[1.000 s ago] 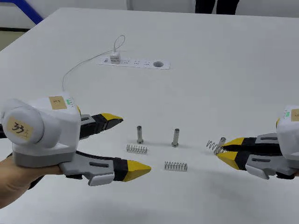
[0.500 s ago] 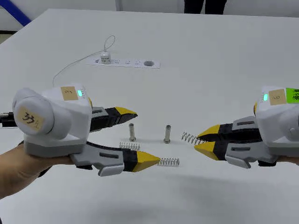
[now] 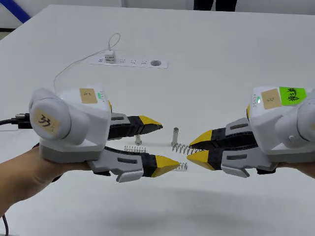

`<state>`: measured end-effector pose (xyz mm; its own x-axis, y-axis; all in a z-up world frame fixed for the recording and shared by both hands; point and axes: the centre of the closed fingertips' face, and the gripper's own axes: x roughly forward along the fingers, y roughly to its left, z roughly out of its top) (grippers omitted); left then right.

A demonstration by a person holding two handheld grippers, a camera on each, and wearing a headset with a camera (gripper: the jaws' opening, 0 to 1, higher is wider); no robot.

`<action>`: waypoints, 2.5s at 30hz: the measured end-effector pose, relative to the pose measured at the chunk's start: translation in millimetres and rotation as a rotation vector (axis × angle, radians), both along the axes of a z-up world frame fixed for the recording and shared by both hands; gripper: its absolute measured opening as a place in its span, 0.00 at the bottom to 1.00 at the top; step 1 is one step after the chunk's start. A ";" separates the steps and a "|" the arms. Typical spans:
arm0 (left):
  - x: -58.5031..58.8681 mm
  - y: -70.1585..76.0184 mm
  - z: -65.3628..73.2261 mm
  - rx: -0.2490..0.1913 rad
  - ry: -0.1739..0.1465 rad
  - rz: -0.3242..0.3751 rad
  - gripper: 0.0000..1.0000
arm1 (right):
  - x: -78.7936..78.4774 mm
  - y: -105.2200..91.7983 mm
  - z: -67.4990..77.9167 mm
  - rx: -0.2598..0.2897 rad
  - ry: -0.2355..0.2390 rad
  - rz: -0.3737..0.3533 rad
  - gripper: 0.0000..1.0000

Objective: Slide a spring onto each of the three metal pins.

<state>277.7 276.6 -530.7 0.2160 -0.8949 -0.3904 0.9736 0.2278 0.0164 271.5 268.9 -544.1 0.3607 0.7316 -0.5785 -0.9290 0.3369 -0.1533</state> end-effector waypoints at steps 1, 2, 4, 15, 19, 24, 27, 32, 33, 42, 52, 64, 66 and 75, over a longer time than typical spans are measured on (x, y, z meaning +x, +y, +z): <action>-0.7 -0.5 0.1 -0.002 0.002 -0.003 0.47 | -0.2 0.9 0.3 -0.002 -0.003 0.005 0.10; -1.2 -0.8 0.1 -0.004 0.003 -0.005 0.47 | -0.8 1.9 0.2 -0.004 -0.003 0.013 0.10; -2.0 -1.7 0.3 -0.005 0.004 -0.012 0.45 | -2.7 4.1 0.0 -0.014 -0.009 0.037 0.10; -9.5 -4.4 -12.3 0.080 -0.067 -0.081 0.30 | -5.4 10.1 -3.4 -0.071 -0.022 0.102 0.10; -9.3 -5.1 -11.9 0.084 -0.060 -0.094 0.19 | -8.1 11.0 -5.6 -0.077 -0.008 0.115 0.10; -9.6 -5.1 -14.8 0.108 -0.058 -0.113 0.20 | -9.6 12.0 -5.8 -0.073 0.001 0.121 0.10; -11.8 -4.8 -17.1 0.126 -0.060 -0.134 0.18 | -9.8 11.9 -5.7 -0.073 0.003 0.124 0.10; -13.9 -4.1 -20.0 0.150 -0.070 -0.155 0.13 | -11.5 12.7 -5.5 -0.077 0.003 0.135 0.10; -14.8 -4.5 -19.7 0.151 -0.076 -0.162 0.13 | -11.8 12.5 -5.9 -0.082 0.003 0.138 0.10; -18.5 -4.8 -18.4 0.171 -0.177 -0.207 0.10 | -12.4 12.3 -3.6 -0.093 -0.013 0.169 0.10; -22.0 -5.2 -18.4 0.167 -0.180 -0.225 0.10 | -15.8 12.5 -4.7 -0.092 0.007 0.202 0.11; -20.0 -7.1 -10.9 0.147 -0.192 -0.221 0.10 | -13.5 3.4 -10.2 -0.068 0.035 0.164 0.14; -21.1 -6.7 -11.9 0.154 -0.196 -0.225 0.10 | -14.7 4.3 -6.7 -0.040 0.045 0.159 0.12; -22.5 -5.5 -9.7 0.165 -0.215 -0.228 0.10 | -19.1 9.7 11.7 0.088 0.092 0.149 0.11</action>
